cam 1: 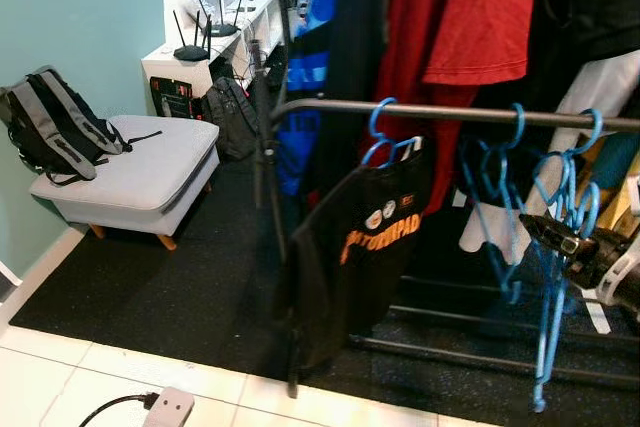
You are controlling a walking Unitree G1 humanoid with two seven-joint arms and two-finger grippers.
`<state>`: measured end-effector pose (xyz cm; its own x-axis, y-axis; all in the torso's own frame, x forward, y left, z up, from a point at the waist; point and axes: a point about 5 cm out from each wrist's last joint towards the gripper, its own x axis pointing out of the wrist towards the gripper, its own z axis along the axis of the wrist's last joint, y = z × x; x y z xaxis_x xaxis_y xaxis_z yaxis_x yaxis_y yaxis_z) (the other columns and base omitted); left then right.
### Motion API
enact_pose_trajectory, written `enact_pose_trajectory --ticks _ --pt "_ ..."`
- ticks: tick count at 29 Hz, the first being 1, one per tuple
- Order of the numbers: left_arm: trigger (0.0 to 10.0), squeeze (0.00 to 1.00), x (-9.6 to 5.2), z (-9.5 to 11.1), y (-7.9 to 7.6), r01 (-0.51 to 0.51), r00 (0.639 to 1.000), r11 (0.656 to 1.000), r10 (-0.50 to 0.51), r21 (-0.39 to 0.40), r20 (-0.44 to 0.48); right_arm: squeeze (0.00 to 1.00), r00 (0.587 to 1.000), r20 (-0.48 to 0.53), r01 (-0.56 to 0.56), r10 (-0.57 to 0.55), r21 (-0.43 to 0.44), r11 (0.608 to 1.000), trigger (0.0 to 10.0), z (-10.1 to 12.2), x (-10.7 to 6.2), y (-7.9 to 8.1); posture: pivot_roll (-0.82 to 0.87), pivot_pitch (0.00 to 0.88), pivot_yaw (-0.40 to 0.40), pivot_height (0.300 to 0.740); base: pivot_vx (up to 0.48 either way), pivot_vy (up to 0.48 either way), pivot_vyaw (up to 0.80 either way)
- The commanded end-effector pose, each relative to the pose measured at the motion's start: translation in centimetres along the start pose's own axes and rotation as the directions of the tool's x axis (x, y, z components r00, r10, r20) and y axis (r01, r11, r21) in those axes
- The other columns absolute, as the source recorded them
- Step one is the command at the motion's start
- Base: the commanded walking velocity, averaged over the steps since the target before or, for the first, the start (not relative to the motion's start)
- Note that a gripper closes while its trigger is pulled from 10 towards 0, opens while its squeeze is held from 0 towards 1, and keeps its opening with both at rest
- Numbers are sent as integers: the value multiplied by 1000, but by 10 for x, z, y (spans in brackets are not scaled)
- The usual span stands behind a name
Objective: Hang hanger
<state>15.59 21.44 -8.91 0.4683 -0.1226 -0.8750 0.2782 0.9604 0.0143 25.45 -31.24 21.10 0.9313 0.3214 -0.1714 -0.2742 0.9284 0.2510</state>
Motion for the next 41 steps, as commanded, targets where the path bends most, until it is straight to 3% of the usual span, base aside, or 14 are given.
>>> enact_pose_trajectory --ticks 1,11,13,14,15,22,28,34,39,41 --pt "10000 0 -1 0 4 -5 1000 1000 5 -13 -6 0 1000 -2 29 -29 -34 999 10000 4 1 -2 -193 0 73 740 0 -442 0" --pt "10000 0 -1 0 3 -3 1000 1000 3 -18 -9 0 1000 -9 2 -3 -50 999 10000 7 1 3 -196 0 72 740 0 -441 0" --pt "10000 0 -1 0 3 -2 1000 1000 2 -19 -9 0 998 -43 -57 55 -51 997 10000 4 1 9 -197 0 73 740 0 -442 0" --pt "10000 0 0 2 2 2 1000 1000 -2 -19 -9 0 979 -103 -177 174 -23 984 10000 -4 1 26 -200 0 72 740 0 -442 0" --pt "10000 0 0 2 2 3 1000 1000 -3 -19 -9 0 973 -111 -203 201 -11 979 10000 -6 1 29 -200 0 72 740 0 -442 0" --pt "10000 0 0 2 2 5 1000 1000 -5 -20 -11 0 956 -112 -271 273 26 962 10000 -8 -1 36 -202 0 73 740 0 -441 0" --pt "10000 0 0 2 2 5 1000 1000 -5 -20 -12 0 899 -204 -387 387 42 921 10000 -21 -7 53 -210 0 74 740 0 -364 0" --pt "10000 0 0 2 2 4 1000 1000 -4 -24 -11 0 866 -207 -456 456 51 889 10000 -23 -10 63 -208 0 73 740 0 0 0" --pt "10000 0 0 1 3 3 1000 1000 -3 -21 -20 0 781 -115 -610 614 68 789 10000 -17 -24 83 -213 0 73 740 0 0 0" --pt "10000 0 0 1 3 3 1000 1000 -3 -20 -21 0 777 -108 -616 620 67 785 10000 -16 -24 84 -213 0 73 740 0 0 0"
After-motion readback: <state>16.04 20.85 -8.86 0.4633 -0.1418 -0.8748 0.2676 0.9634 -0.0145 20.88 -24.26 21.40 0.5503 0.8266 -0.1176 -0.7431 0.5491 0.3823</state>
